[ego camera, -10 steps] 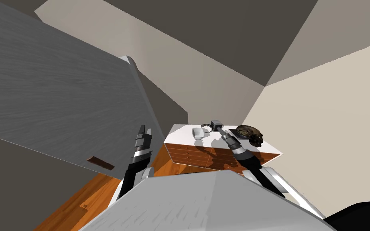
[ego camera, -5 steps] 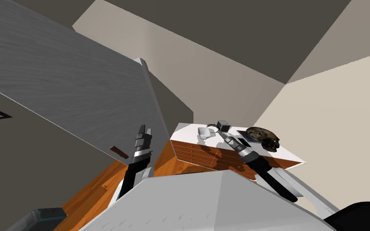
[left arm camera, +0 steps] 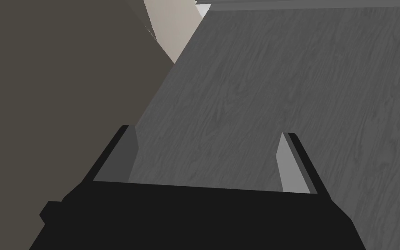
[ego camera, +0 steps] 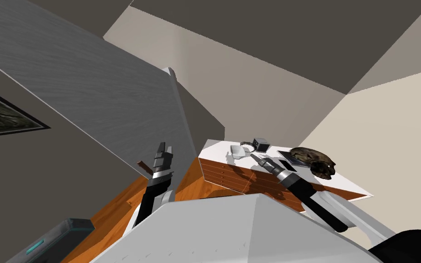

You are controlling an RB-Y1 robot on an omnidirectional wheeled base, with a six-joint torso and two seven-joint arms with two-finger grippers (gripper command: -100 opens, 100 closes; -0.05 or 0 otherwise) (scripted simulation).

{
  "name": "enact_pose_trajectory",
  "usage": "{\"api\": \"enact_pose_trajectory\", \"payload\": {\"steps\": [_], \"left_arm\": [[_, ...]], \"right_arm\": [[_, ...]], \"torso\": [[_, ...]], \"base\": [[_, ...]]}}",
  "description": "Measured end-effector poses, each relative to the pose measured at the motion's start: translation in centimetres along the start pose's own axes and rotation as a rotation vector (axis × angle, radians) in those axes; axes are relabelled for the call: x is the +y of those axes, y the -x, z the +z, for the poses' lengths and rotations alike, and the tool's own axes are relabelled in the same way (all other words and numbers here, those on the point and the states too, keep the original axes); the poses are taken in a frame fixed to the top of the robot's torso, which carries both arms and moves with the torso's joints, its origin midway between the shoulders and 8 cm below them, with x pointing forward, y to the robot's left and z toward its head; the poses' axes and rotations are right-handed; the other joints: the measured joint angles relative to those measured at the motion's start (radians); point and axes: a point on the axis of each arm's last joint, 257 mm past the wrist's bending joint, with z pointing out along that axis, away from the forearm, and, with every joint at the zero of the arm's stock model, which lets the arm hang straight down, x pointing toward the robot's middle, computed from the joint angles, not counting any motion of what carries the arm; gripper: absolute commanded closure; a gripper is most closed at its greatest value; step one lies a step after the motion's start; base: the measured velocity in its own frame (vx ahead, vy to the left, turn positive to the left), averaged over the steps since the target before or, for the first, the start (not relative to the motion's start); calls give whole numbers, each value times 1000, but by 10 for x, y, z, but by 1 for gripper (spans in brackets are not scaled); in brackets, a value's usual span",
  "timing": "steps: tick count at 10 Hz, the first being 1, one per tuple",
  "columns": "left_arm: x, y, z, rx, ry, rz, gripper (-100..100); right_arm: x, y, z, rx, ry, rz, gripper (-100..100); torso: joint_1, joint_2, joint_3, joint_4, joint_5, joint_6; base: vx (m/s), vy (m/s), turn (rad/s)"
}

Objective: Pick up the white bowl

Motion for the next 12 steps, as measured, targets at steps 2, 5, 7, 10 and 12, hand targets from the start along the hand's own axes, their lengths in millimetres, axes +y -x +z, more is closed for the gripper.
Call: {"api": "enact_pose_trajectory", "payload": {"steps": [2,5,7,10,12], "left_arm": [[0,0,0,0,0,0,0],[0,0,0,0,0,0,0],[0,0,0,0,0,0,0],[0,0,0,0,0,0,0],[0,0,0,0,0,0,0]], "right_arm": [[-23,-9,-8,70,-38,-95,-100],[-55,-15,-19,159,-75,-212,-100],[-73,-19,-27,216,-95,-284,-100],[-100,-28,-41,308,-125,-393,-100],[-118,-29,-49,367,-140,-461,-100]], "torso": [[3,0,0,0,0,0],[1,-1,-1,0,0,0],[0,-2,-1,0,0,0],[1,-2,-1,0,0,0],[1,-2,-1,0,0,0]], "base": [[-2,108,135],[29,80,110],[29,74,99],[29,75,75],[44,94,148]]}}
